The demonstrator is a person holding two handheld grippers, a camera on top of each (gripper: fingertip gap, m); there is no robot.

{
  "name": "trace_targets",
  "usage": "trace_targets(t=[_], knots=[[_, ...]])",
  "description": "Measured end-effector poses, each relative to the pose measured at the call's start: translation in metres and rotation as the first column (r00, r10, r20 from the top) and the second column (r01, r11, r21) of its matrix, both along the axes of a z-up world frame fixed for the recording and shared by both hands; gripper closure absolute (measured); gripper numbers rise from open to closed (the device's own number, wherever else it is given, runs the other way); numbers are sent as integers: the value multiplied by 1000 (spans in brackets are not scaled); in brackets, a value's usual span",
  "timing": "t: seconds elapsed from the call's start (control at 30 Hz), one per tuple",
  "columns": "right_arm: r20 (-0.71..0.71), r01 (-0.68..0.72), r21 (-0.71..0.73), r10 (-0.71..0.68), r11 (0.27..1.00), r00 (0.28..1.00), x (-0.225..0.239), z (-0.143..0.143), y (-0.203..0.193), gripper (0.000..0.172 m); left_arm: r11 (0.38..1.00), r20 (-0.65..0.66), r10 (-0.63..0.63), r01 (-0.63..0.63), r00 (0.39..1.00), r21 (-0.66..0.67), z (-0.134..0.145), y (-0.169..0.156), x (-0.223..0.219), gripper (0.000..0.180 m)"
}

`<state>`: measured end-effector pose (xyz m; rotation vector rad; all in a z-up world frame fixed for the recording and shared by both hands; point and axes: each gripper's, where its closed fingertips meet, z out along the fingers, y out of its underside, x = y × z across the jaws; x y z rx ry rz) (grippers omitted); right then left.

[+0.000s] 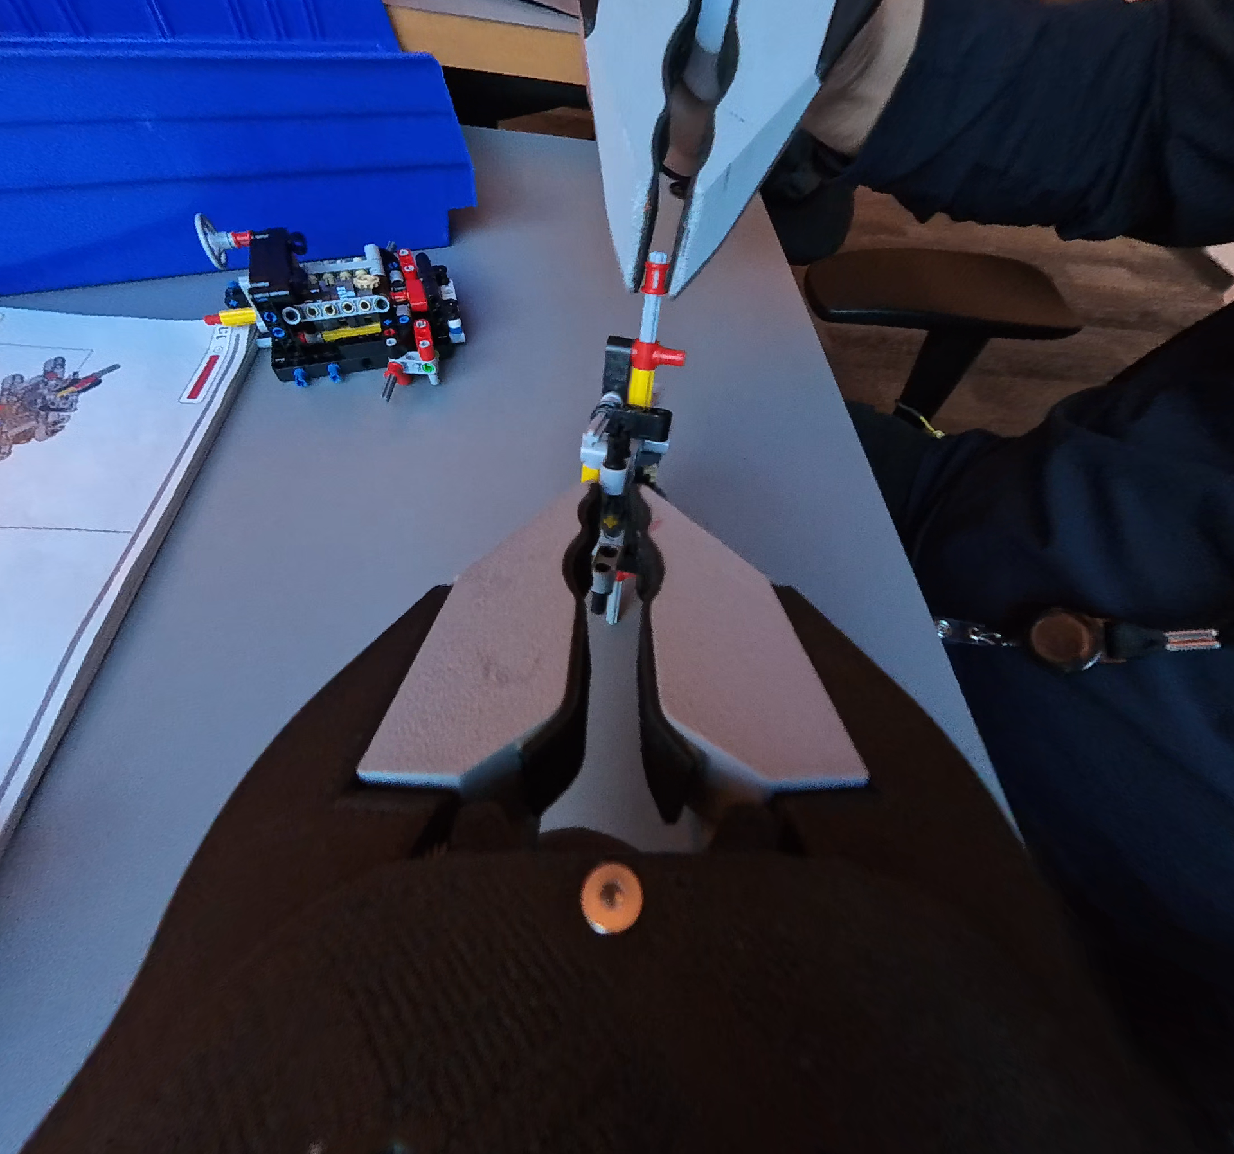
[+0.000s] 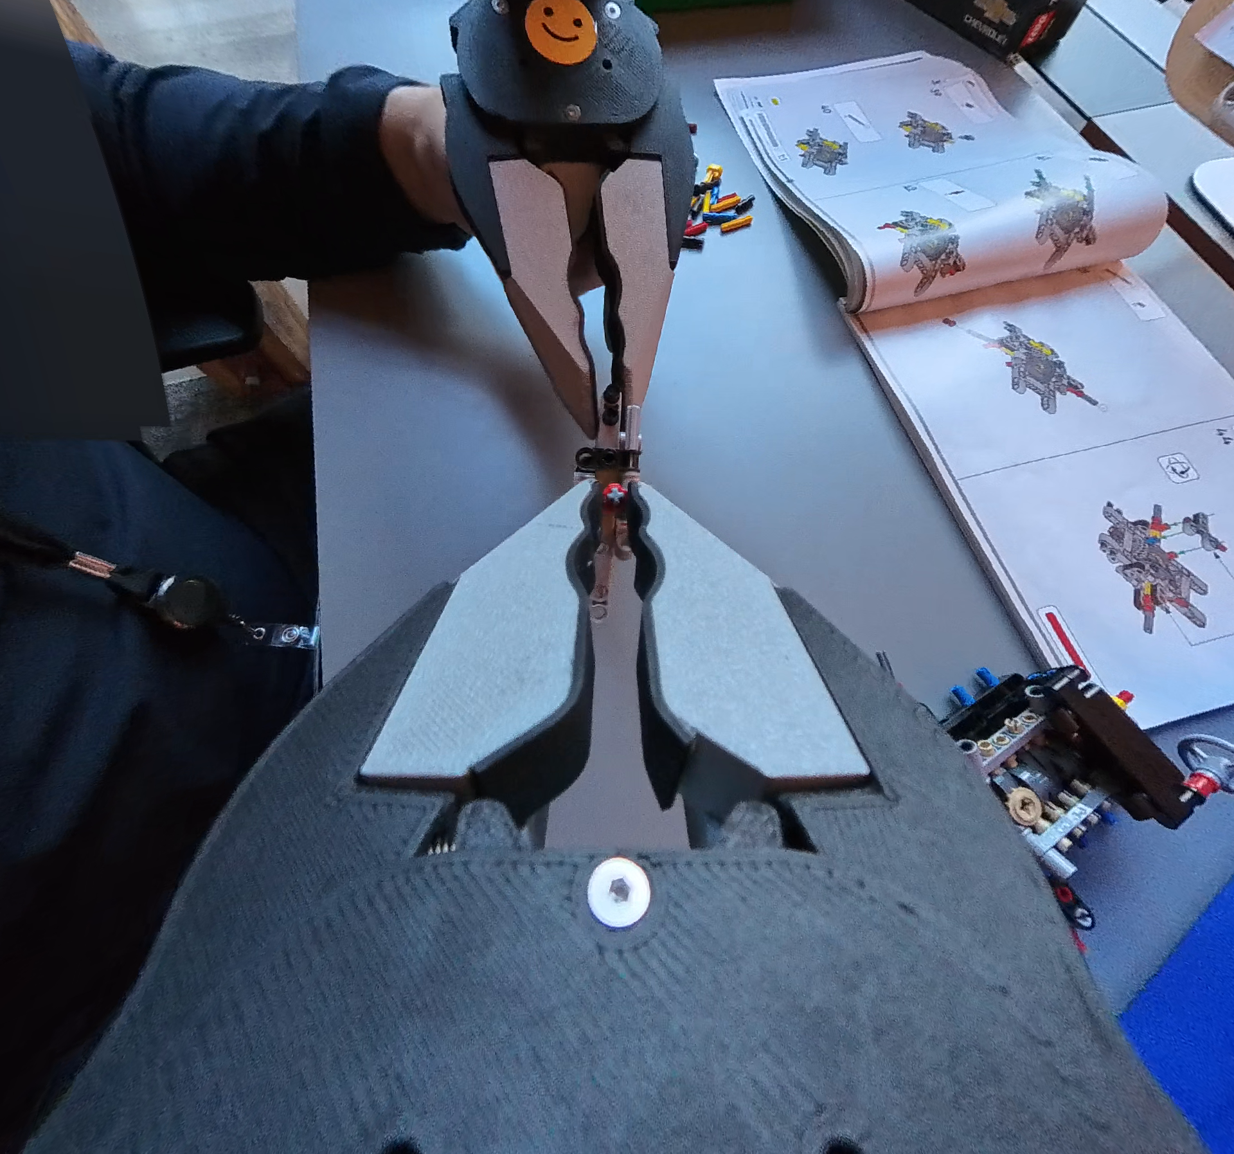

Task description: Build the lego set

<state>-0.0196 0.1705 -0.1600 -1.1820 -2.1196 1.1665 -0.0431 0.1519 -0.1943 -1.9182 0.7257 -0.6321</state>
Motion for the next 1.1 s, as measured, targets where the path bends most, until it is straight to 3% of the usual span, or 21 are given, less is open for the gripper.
trace_targets(t=[0.27,0.4,0.5,0.63,0.8,1.1], knots=[[53,-41,137,34,990,998,16,-10,-2,167,998,-93,-9,14,996,53,-1,-1,7,178],[100,-44,275,17,960,995,20,-19,0,163,998,-131,7,2,991,69,0,-1,5,178],[82,-28,346,0,938,997,21,-22,1,169,998,-125,-1,9,992,62,3,-4,6,178],[47,3,275,-16,961,999,19,-11,-4,151,1000,-99,-13,13,995,1,-2,-6,8,178],[71,-32,294,12,955,997,18,-13,-7,167,1000,-84,-18,17,996,-19,-2,-8,9,177],[109,-38,241,12,970,994,20,-23,-6,172,999,-28,-40,39,999,-28,-1,-8,11,180]])
